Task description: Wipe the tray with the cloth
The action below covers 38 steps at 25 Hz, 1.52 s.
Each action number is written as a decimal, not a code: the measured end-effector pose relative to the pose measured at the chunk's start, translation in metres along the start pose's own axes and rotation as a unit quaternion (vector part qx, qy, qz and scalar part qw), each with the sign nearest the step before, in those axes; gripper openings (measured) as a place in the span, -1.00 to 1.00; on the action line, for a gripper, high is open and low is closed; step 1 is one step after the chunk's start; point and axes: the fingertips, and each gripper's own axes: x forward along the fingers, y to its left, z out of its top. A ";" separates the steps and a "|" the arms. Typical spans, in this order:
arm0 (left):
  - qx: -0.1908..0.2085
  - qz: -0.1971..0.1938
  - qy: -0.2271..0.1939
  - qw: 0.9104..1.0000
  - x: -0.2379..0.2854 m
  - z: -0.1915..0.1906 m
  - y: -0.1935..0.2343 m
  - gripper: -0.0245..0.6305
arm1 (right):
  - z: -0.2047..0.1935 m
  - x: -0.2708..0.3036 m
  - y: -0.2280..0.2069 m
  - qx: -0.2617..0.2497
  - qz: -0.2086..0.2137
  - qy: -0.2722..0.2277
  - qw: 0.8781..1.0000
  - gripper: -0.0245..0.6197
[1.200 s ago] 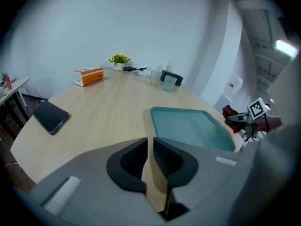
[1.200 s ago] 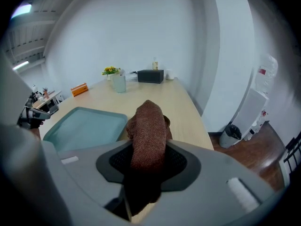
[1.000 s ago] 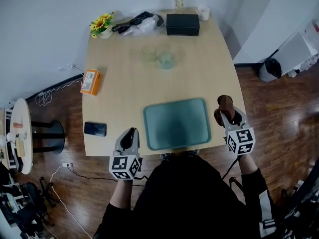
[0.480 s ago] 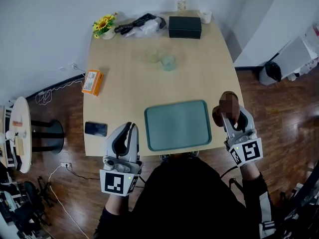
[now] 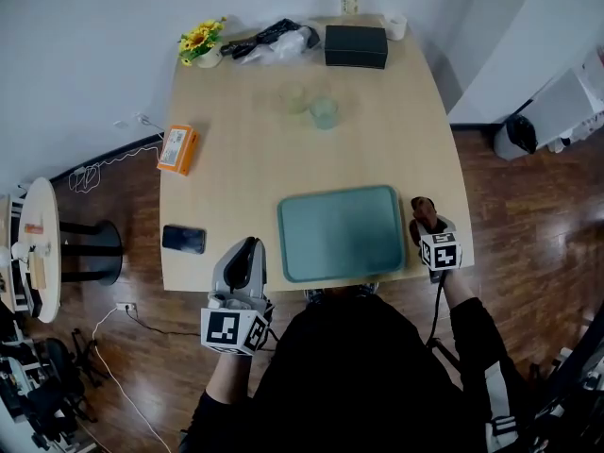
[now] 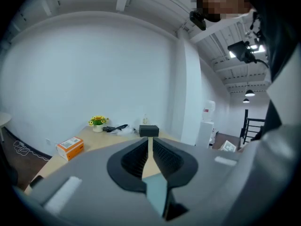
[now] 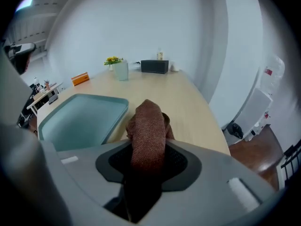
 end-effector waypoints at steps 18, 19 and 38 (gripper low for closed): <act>-0.007 -0.051 -0.011 0.999 0.018 0.015 -0.035 -0.89 | 0.202 -0.204 0.090 0.024 0.091 -0.334 0.938 -0.51; -0.003 -0.056 -0.019 0.998 0.018 0.020 -0.040 -0.89 | 0.215 -0.219 0.103 0.017 0.104 -0.357 0.928 -0.53; 0.048 -0.069 -0.060 0.995 0.005 0.043 -0.067 -0.89 | 0.244 -0.289 0.174 -0.066 0.123 -0.452 0.881 -0.92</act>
